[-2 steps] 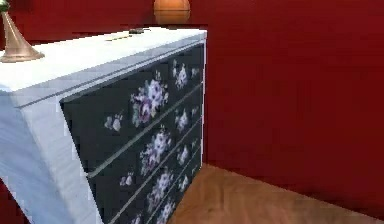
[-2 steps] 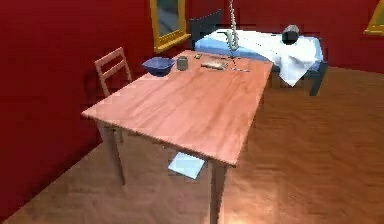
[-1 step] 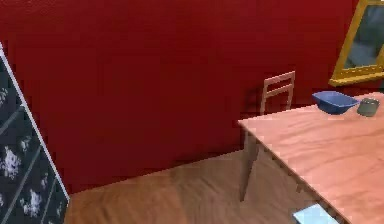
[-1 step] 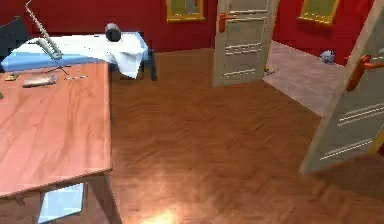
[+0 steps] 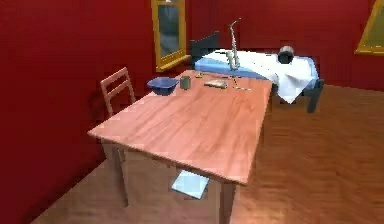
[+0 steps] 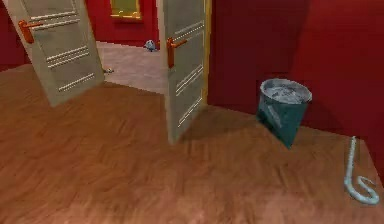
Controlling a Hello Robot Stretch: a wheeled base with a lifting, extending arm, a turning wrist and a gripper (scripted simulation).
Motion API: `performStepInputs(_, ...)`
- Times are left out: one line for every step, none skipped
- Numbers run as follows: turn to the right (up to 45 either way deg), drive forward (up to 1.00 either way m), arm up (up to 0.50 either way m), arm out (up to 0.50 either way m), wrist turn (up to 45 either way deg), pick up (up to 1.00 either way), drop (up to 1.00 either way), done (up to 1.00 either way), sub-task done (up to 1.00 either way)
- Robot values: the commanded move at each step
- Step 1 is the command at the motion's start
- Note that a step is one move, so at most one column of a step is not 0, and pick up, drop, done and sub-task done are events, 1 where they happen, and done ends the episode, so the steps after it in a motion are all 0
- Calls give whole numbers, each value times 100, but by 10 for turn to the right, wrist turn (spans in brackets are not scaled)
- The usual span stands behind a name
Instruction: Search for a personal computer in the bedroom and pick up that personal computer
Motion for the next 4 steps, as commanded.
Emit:
performStepInputs(390,0,0,0,0,0,0,0,0)
performStepInputs(0,100,0,0,0,0,0,0,0)
performStepInputs(60,0,0,0,0,0,0,0,0)
performStepInputs(0,40,0,0,0,0,0,0,0)
